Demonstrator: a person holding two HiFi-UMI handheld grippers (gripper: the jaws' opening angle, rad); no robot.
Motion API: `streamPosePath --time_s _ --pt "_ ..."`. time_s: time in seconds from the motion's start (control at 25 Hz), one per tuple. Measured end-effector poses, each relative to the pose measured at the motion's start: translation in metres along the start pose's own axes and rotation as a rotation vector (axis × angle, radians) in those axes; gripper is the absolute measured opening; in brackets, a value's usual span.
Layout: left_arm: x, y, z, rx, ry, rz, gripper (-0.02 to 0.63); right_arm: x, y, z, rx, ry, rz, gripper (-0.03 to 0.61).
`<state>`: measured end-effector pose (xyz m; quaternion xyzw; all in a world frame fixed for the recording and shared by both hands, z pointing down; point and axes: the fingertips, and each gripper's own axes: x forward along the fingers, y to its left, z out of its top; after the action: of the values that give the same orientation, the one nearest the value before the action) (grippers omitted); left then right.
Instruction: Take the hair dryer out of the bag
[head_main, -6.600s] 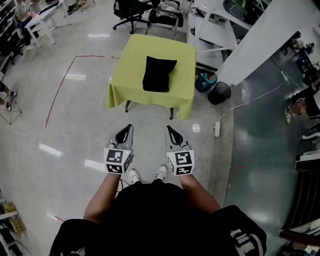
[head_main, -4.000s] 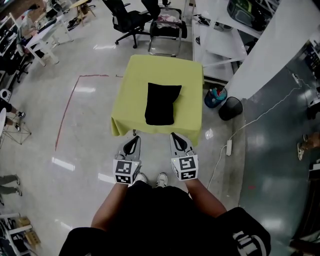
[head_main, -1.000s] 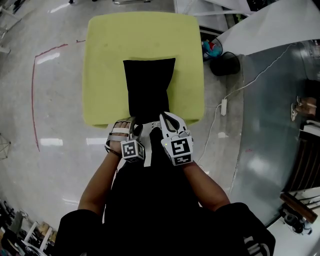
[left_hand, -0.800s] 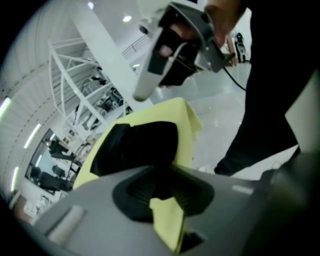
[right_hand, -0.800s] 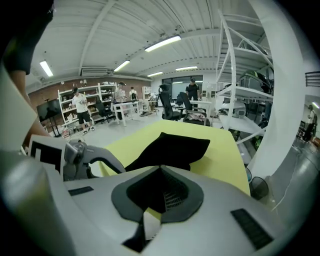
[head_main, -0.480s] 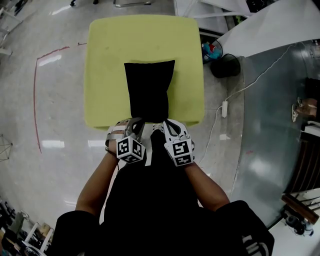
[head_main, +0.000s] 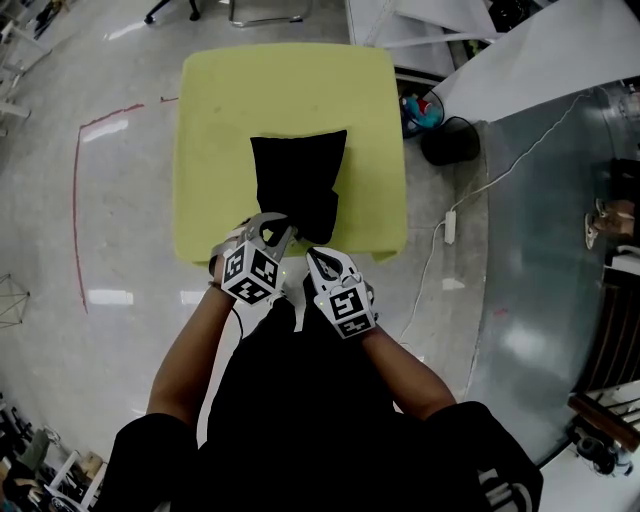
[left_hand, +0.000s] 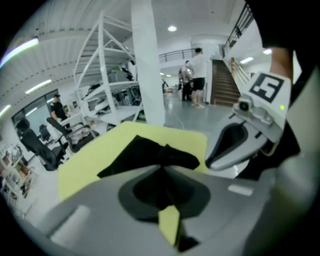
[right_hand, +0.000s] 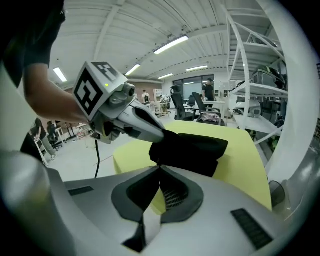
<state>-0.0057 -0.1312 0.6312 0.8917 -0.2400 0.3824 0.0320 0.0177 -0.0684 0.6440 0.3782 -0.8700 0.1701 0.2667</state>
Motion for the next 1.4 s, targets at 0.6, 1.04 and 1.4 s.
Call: streamPosePath --time_s 0.6,1.04,1.4 --pt "0.005 0.068 0.037 -0.050 -0.063 0.038 0.017 0.069 -0.035 0.031 0.081 0.007 -0.144 0.008" --pt "0.008 0.074 0.054 -0.171 -0.140 -0.026 0.017 0.098 -0.070 0.036 0.194 0.040 -0.306 0.009" --pt "0.000 0.088 0.051 -0.247 -0.167 -0.042 0.017 0.116 -0.083 0.030 0.223 0.107 -0.315 0.156"
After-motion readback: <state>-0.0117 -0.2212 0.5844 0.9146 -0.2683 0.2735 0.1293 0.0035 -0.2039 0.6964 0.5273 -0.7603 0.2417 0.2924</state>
